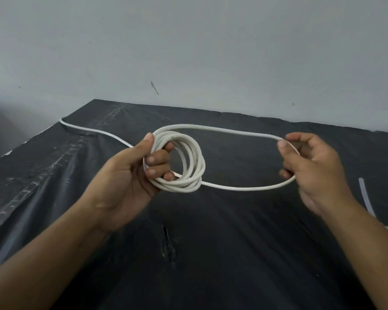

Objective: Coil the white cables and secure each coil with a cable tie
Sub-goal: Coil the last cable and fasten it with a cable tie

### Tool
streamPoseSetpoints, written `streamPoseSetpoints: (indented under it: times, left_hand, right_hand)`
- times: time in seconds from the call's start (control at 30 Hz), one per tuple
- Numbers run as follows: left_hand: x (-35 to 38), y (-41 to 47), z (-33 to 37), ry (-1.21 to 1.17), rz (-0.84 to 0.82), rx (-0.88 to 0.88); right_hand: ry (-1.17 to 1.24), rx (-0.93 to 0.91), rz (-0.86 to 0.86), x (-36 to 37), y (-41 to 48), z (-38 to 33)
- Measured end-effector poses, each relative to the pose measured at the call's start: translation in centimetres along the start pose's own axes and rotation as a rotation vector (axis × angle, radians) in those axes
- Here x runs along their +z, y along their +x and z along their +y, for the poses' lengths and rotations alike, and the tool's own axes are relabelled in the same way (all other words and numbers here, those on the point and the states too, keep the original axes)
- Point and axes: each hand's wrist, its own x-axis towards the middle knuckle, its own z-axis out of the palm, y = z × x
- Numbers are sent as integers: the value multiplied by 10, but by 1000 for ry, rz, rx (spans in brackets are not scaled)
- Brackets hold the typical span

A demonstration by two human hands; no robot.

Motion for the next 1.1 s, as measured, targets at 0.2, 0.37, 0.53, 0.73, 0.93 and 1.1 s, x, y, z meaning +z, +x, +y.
streamPoseSetpoints:
  times: [0.2, 0.37, 0.53, 0.73, 0.93, 1.1]
  left_hand:
    - [-2, 1, -4, -25, 25, -4]
    - [-5, 5, -4, 58, 61, 82]
    - [-5, 6, -16, 321, 102, 215]
    - [-1, -3, -30, 826, 61, 199]
    - [7, -16, -29, 823, -134, 62]
    - [12, -19, -31, 880, -298, 6]
  right_hand:
    - [-378, -337, -110, 12, -14, -5]
    - [-679, -550, -487, 32, -39, -21]
    - [-744, -725, -695, 56, -70, -32]
    - [-437, -680, -674, 63, -73, -38]
    - [-100, -565, -373, 63, -70, -41]
    - [-44, -450, -311, 59, -61, -43]
